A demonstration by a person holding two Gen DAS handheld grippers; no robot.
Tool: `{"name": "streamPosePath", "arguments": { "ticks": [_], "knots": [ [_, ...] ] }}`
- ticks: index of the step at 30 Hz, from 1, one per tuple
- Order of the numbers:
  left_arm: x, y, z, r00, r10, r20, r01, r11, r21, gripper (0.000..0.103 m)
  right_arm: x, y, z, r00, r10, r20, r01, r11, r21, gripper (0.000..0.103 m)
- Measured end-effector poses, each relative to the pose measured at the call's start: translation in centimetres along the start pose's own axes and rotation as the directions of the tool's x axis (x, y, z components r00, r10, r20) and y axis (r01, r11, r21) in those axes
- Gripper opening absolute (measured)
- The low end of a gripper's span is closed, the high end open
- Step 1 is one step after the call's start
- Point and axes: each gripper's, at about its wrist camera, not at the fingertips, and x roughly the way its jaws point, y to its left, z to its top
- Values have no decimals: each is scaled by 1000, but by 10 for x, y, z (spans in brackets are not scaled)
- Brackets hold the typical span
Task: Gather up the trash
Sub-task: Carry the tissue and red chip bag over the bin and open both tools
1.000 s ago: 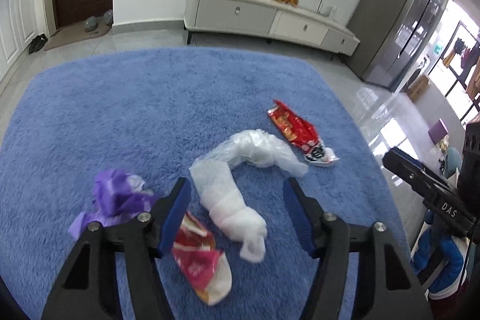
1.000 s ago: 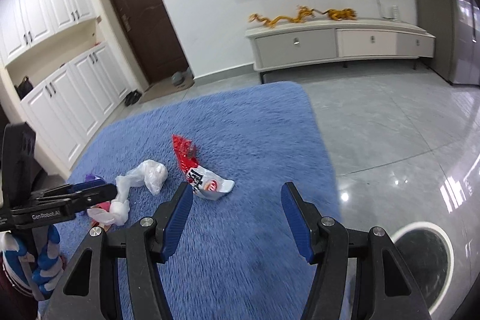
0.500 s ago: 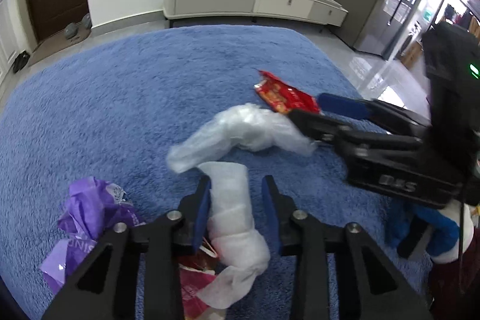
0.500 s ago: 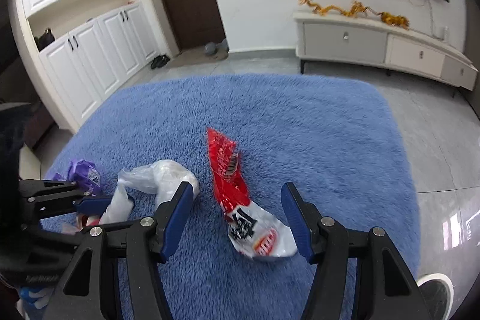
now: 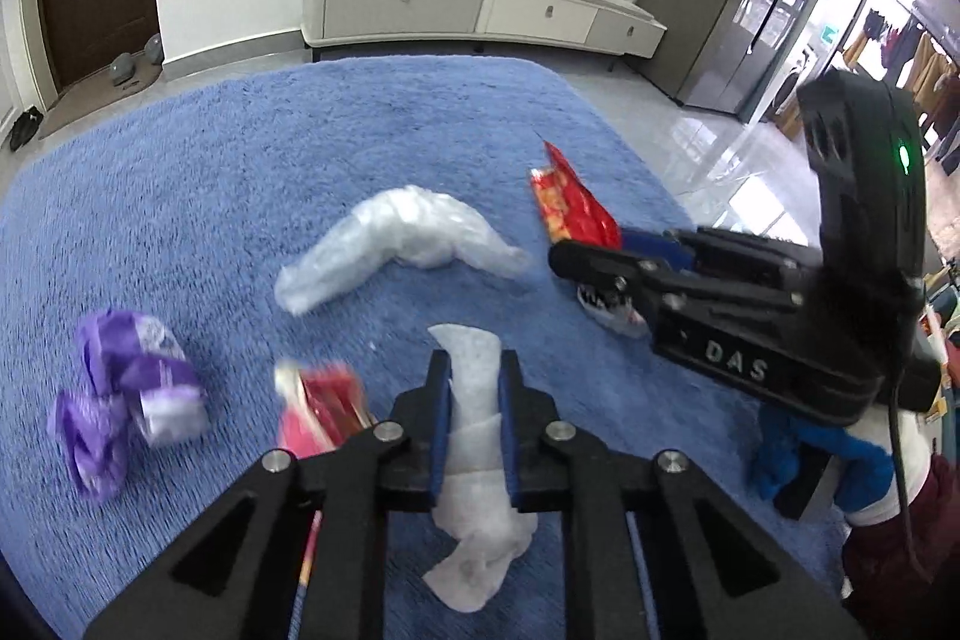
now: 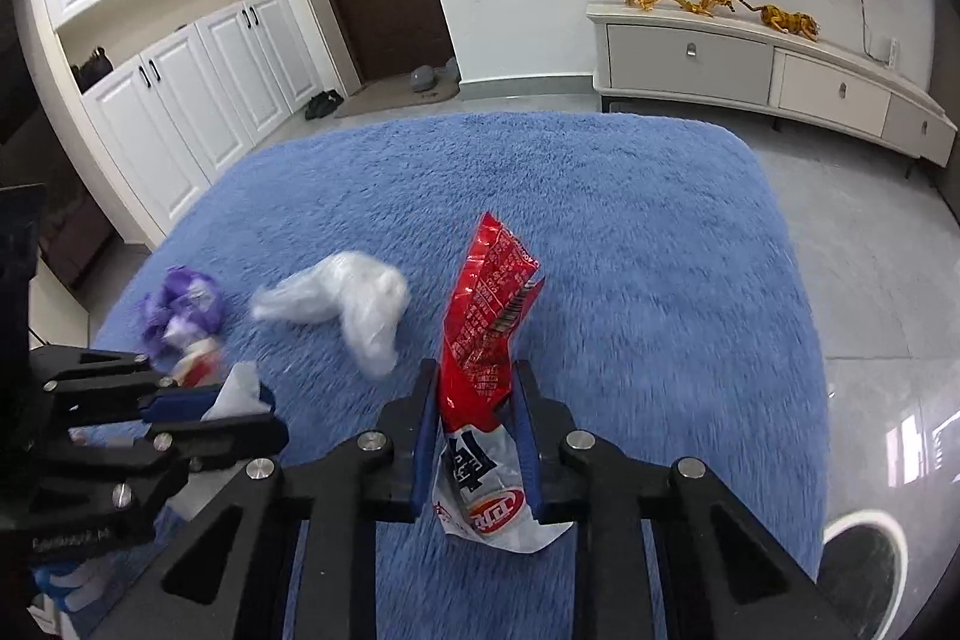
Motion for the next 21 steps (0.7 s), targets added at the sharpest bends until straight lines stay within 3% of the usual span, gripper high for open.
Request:
{"name": "streamPosePath", "arguments": {
  "ticks": [11,21],
  "knots": [
    [-53,-33,-32,997,-30,71,28,999,30,13,-75,22,-47,997,30,72,-33,999,35,22],
    [-115,-50,-54,984,-27,175,20,999,38,13,-138,53,-69,986,12,165,-15,1000,21,22]
  ]
}}
